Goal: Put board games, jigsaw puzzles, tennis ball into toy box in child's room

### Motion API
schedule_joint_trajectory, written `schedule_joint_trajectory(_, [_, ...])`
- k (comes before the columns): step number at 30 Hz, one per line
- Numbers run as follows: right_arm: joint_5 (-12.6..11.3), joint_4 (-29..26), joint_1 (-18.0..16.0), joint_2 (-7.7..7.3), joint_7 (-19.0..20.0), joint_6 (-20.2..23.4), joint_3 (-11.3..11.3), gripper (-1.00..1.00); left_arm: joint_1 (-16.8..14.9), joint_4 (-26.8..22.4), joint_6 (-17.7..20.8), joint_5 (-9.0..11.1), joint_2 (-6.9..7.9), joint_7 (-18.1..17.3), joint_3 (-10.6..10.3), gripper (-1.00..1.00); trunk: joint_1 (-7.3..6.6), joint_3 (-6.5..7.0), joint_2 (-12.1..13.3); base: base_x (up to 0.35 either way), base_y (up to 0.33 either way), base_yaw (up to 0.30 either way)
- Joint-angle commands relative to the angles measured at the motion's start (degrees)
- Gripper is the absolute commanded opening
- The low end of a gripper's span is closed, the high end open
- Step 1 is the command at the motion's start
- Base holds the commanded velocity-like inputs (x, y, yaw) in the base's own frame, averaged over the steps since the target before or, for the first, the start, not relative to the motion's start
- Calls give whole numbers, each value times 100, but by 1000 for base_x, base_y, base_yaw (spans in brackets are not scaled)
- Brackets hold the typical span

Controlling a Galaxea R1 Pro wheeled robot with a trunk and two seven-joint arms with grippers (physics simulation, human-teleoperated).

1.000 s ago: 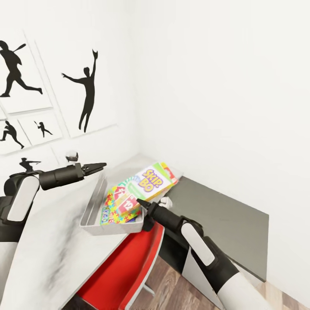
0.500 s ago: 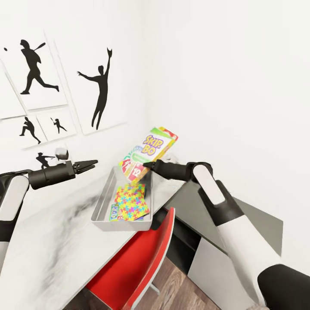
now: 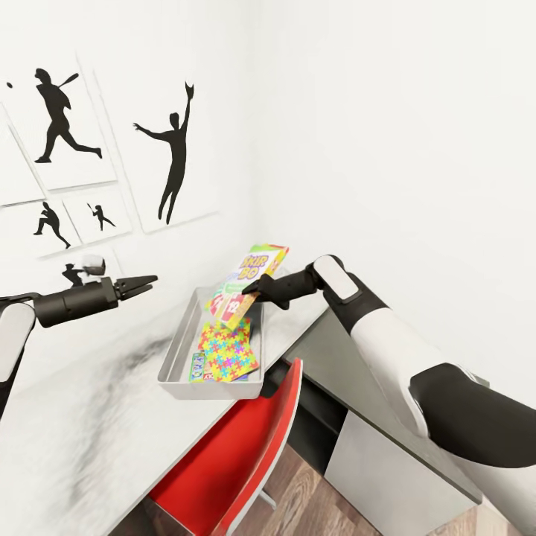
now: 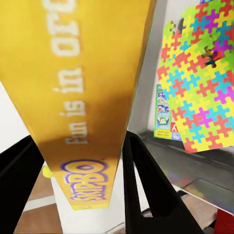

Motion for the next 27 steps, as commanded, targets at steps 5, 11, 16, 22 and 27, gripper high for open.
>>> schedule_joint_trajectory(5, [-61, 189, -24, -26, -45, 3, 45, -100, -6, 8, 20, -21, 19, -32, 32, 100, 4, -12, -13, 0, 0, 0])
schedule_joint_trajectory(11, [-54, 311, -21, -37, -36, 3, 368, -100, 4, 9, 20, -21, 20, -32, 36, 100, 4, -12, -13, 0, 0, 0])
schedule_joint_trajectory(16, [-85, 318, -21, 26, -4, 3, 1024, -100, 55, 9, 20, -21, 23, -32, 101, 100, 4, -12, -13, 0, 0, 0])
schedule_joint_trajectory(22, [-92, 317, -13, 51, -4, 3, 1171, -100, 89, 9, 20, -27, 16, -32, 191, 100, 4, -12, -13, -43, 0, 0])
schedule_joint_trajectory(27, [-95, 321, -20, 105, -5, 3, 1196, -100, 98, 9, 20, -30, 15, -32, 198, 100, 4, -12, -13, -157, 0, 0])
